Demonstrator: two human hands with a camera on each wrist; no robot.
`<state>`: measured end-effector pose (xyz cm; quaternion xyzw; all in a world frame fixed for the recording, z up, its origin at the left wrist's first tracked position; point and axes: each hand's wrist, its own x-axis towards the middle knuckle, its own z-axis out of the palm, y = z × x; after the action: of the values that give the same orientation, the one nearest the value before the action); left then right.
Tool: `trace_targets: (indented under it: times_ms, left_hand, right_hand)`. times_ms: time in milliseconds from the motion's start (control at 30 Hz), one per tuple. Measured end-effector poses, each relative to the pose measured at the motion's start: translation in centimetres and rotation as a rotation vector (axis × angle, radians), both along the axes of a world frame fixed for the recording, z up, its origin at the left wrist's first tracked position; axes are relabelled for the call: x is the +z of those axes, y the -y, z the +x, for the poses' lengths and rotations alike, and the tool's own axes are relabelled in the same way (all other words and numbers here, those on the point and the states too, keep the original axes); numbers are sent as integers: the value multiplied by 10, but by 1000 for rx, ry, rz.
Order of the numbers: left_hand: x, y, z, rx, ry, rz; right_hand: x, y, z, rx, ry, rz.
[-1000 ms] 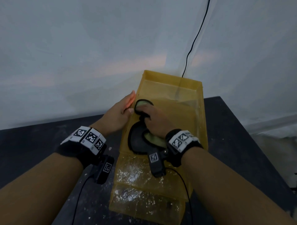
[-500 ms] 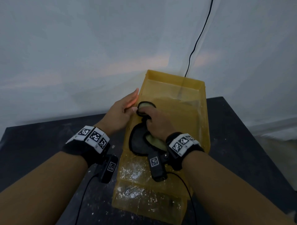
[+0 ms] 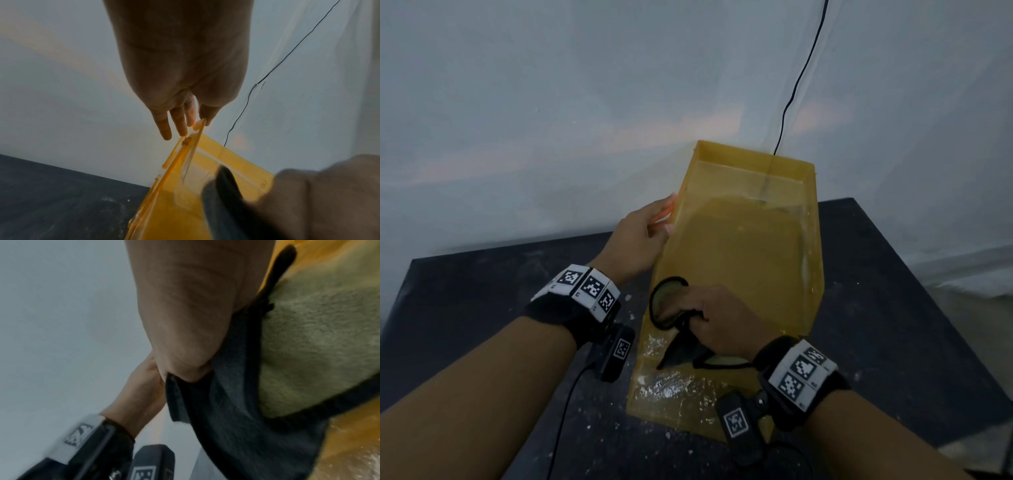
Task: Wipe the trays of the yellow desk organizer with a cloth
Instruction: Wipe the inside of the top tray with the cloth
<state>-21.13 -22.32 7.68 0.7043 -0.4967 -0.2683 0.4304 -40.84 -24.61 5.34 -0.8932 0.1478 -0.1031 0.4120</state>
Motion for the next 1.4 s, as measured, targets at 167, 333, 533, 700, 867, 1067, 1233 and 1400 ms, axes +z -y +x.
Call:
trace_targets:
  times_ms: [167,333,533,700,867,1067,1233,1400]
  left_hand:
    - [2,-6,4,-8,33,36]
    - [5,12,2,-32,97,111]
    - [3,35,-7,-14,209,199]
    - [6,43,0,-65,175,196]
    - [8,50,6,-138,156,245]
    - [18,67,9,-152,1,223]
    - [15,70,16,-214,31,240]
    - [10,66,17,-226,-6,231]
  right_hand:
    - [17,1,-16,-363,48,350]
    - [32,17,-23,-1063,245,310]
    - [3,54,-3,-1028,-182,120]
    - [-5,92,6,-1070,-216,12]
    - [-4,135,9,-1089,-226,-17]
    - [-5,170,15,-980,-252,-31]
    - [-1,185,23,-818,-299,-50]
    - [1,192,44,-650,-325,-95]
